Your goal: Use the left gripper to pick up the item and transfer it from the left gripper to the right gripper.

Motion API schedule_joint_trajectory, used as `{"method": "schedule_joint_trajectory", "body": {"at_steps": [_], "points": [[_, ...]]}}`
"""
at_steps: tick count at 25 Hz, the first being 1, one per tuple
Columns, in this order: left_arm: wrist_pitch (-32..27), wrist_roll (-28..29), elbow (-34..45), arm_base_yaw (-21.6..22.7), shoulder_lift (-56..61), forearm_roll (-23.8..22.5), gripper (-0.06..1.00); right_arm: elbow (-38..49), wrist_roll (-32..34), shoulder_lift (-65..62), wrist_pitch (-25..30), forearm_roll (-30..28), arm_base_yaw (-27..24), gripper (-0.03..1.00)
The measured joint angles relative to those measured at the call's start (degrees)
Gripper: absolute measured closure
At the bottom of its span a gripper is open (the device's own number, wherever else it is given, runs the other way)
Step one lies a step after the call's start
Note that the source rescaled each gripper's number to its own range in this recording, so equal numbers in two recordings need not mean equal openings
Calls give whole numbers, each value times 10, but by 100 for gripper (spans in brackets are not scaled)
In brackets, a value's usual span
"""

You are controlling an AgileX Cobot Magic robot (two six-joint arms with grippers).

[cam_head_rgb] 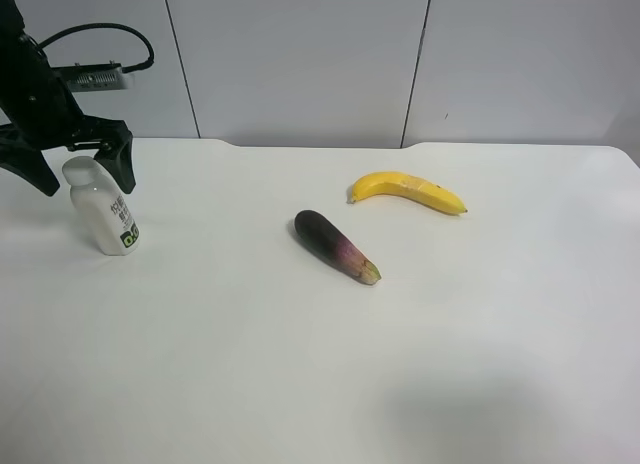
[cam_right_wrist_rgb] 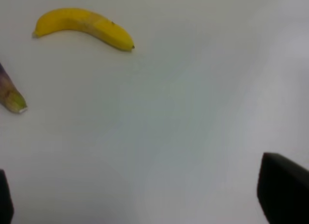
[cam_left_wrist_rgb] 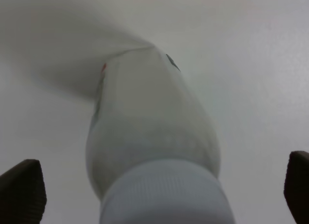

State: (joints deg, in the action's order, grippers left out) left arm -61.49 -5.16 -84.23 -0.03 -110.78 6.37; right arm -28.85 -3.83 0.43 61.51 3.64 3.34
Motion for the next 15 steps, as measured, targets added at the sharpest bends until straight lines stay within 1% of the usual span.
{"method": "schedule_joint_trajectory", "body": {"at_steps": [12, 13, 15], "points": [[12, -6, -1, 0, -26, 5, -5, 0, 0, 0, 0, 0, 0, -3], [12, -6, -1, 0, -26, 5, -3, 0, 0, 0, 0, 0, 0, -3], [11, -6, -1, 0, -26, 5, 12, 0, 0, 0, 0, 0, 0, -3]]}}
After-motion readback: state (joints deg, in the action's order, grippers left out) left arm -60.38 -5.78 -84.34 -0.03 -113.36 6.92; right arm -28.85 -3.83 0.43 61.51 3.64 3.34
